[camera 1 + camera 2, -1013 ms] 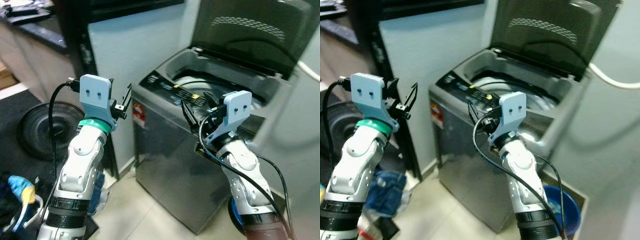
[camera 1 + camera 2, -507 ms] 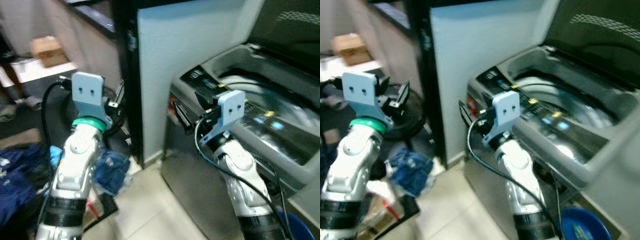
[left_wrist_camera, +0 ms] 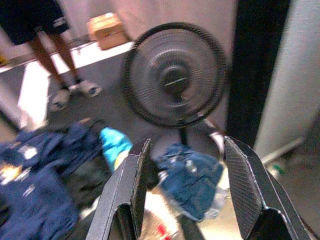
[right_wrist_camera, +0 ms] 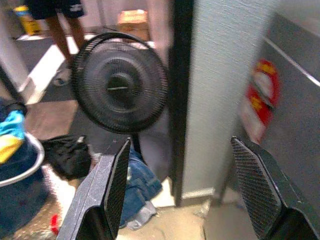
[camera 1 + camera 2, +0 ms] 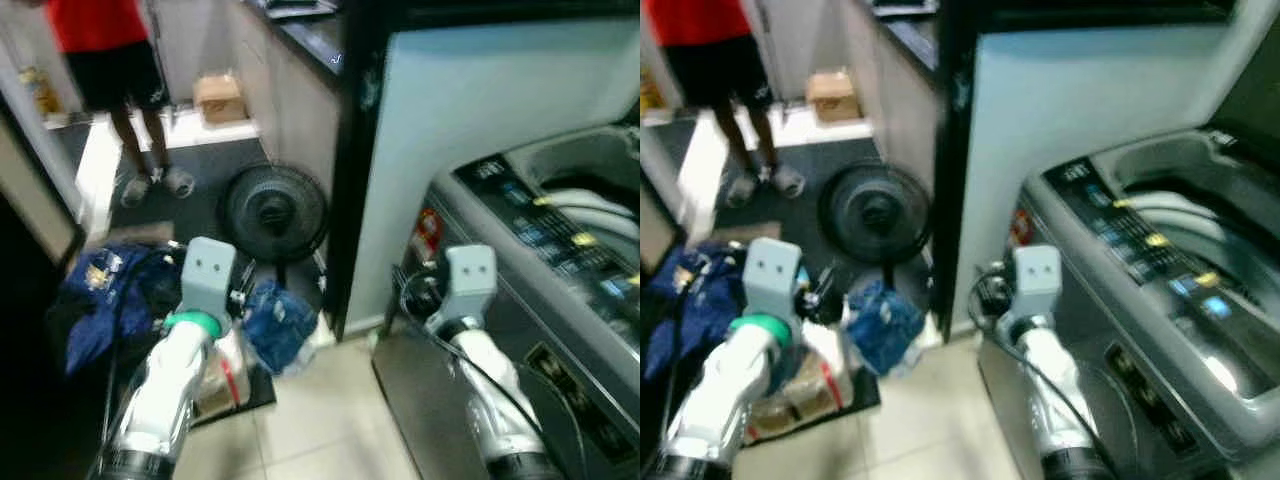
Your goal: Clothes washing
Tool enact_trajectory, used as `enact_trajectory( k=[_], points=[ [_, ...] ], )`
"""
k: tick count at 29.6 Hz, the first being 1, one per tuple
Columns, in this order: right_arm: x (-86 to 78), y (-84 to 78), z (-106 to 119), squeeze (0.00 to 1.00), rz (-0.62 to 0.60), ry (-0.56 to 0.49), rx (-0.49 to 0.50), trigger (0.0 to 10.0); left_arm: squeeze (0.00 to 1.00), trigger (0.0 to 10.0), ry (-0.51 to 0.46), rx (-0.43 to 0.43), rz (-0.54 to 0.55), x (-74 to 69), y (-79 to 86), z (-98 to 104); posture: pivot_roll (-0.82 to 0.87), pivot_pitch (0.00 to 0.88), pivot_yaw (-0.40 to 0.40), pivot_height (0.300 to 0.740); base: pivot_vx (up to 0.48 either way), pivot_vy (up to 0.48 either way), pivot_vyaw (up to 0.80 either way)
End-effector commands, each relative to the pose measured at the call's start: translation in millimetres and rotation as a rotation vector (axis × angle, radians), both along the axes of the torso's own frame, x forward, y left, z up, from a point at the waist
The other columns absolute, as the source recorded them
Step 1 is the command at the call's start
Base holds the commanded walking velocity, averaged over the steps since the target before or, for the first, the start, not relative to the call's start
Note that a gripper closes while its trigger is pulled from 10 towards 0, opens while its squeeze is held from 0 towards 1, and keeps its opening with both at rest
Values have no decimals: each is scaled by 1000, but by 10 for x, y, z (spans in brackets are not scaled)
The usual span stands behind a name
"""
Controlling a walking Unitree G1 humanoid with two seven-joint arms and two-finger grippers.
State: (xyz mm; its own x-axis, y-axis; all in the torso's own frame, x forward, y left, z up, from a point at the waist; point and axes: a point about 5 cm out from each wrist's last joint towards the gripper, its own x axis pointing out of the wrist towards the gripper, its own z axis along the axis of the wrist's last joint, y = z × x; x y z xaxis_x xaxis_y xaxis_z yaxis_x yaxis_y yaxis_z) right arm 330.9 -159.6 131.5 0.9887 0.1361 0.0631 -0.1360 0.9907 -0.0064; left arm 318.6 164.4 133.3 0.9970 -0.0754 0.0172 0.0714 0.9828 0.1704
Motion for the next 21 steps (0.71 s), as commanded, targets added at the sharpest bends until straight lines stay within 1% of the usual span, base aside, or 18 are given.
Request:
enact_trajectory(
  k=[1, 10, 21],
  points=[
    [-22, 15, -24, 0, 5, -1, -4, 10000, 0, 10000, 15, -3, 10, -25, 5, -34, 36, 0, 16, 740, 0, 0, 775],
    [33, 53, -21, 0, 5, -24, -2, 10000, 0, 10000, -20, -2, 12, 16, -2, 31, 38, 0, 15, 740, 0, 0, 775],
    [36, 61, -15, 0, 10, -34, 2, 10000, 0, 10000, -42, 12, 0, 34, -28, 69, 35, 0, 20, 740, 0, 0, 775]
  ],
)
